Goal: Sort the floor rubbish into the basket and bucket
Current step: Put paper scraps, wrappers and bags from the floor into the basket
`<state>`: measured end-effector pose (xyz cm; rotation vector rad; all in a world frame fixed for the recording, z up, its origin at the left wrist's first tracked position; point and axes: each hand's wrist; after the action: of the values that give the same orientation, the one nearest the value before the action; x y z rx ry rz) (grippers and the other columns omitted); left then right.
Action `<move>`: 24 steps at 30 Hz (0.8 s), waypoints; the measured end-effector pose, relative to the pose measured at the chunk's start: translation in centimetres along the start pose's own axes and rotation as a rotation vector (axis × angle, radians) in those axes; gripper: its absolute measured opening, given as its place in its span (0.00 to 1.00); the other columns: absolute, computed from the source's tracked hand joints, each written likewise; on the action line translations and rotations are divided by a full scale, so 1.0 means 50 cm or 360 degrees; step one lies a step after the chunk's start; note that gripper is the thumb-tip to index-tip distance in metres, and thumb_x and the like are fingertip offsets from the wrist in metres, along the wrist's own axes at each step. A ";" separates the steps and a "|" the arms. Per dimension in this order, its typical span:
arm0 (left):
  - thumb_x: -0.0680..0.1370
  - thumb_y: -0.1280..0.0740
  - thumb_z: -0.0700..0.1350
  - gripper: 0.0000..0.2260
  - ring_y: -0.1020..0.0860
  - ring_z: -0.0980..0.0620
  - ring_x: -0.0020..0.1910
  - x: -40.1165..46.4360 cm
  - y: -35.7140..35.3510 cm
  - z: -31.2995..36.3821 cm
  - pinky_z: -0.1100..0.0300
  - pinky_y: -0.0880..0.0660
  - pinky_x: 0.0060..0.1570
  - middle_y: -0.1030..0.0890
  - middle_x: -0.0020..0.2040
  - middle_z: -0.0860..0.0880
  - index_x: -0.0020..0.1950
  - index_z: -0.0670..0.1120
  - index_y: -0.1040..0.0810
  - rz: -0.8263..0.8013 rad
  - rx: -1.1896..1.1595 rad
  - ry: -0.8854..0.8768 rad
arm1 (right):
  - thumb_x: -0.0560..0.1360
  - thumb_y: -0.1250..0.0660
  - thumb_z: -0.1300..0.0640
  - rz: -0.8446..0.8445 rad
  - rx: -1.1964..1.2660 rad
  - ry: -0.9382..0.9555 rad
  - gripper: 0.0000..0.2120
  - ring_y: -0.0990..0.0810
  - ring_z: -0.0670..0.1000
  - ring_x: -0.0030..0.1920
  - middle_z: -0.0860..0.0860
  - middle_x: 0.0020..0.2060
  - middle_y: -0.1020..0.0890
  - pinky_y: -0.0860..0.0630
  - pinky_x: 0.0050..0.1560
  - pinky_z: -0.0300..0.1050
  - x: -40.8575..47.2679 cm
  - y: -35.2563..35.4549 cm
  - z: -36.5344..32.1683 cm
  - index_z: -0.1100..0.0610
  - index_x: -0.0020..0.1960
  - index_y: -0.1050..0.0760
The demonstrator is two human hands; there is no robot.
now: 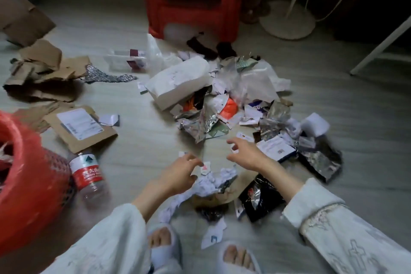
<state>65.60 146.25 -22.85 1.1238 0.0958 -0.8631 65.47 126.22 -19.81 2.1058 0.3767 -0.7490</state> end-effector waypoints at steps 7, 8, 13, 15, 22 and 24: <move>0.76 0.38 0.41 0.33 0.47 0.48 0.74 0.040 -0.147 -0.041 0.53 0.39 0.67 0.57 0.77 0.52 0.75 0.57 0.50 -0.0413 0.0416 -0.0233 | 0.74 0.34 0.51 -0.0458 -0.0766 0.0100 0.38 0.58 0.57 0.76 0.52 0.76 0.59 0.46 0.74 0.57 0.036 -0.155 0.115 0.47 0.76 0.54; 0.76 0.38 0.41 0.32 0.43 0.47 0.72 0.050 -0.151 -0.046 0.53 0.37 0.64 0.54 0.78 0.52 0.75 0.57 0.49 -0.0406 0.0452 -0.0280 | 0.75 0.35 0.50 -0.0419 -0.0823 0.0155 0.37 0.57 0.57 0.76 0.51 0.76 0.58 0.44 0.73 0.57 0.039 -0.171 0.124 0.48 0.76 0.53; 0.75 0.34 0.44 0.22 0.31 0.47 0.60 0.074 -0.146 -0.064 0.56 0.31 0.52 0.33 0.64 0.49 0.68 0.54 0.31 -0.0452 0.0290 -0.0239 | 0.76 0.39 0.58 -0.0156 -0.0968 0.0427 0.21 0.37 0.57 0.67 0.55 0.69 0.37 0.34 0.61 0.50 0.052 -0.200 0.126 0.54 0.68 0.35; 0.74 0.34 0.45 0.18 0.29 0.46 0.57 0.073 -0.143 -0.074 0.58 0.33 0.46 0.31 0.58 0.46 0.64 0.50 0.28 -0.0417 0.0169 -0.0170 | 0.77 0.42 0.59 -0.0092 -0.0960 0.0466 0.15 0.32 0.57 0.62 0.56 0.62 0.31 0.32 0.52 0.49 0.063 -0.203 0.120 0.58 0.63 0.30; 0.71 0.28 0.49 0.19 0.26 0.42 0.50 0.053 -0.104 -0.135 0.57 0.35 0.44 0.26 0.51 0.43 0.58 0.42 0.25 0.0181 -0.0380 0.0148 | 0.75 0.39 0.61 0.0365 -0.0679 0.0344 0.12 0.26 0.59 0.55 0.57 0.54 0.24 0.29 0.45 0.49 0.083 -0.164 0.122 0.61 0.57 0.24; 0.72 0.29 0.49 0.22 0.27 0.42 0.53 0.059 -0.090 -0.147 0.55 0.33 0.49 0.26 0.52 0.42 0.62 0.43 0.27 0.0320 -0.0371 0.0178 | 0.74 0.36 0.62 0.0461 -0.0646 0.0328 0.11 0.25 0.60 0.53 0.58 0.52 0.23 0.29 0.43 0.50 0.086 -0.153 0.118 0.62 0.55 0.23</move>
<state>67.21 149.94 -31.04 0.9442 0.1683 -0.5933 62.70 126.02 -30.02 1.8004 0.2956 -0.2590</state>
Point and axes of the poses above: each hand's wrist, its own x-axis towards the middle knuckle, its own y-axis out of the back of the hand, z = x × y
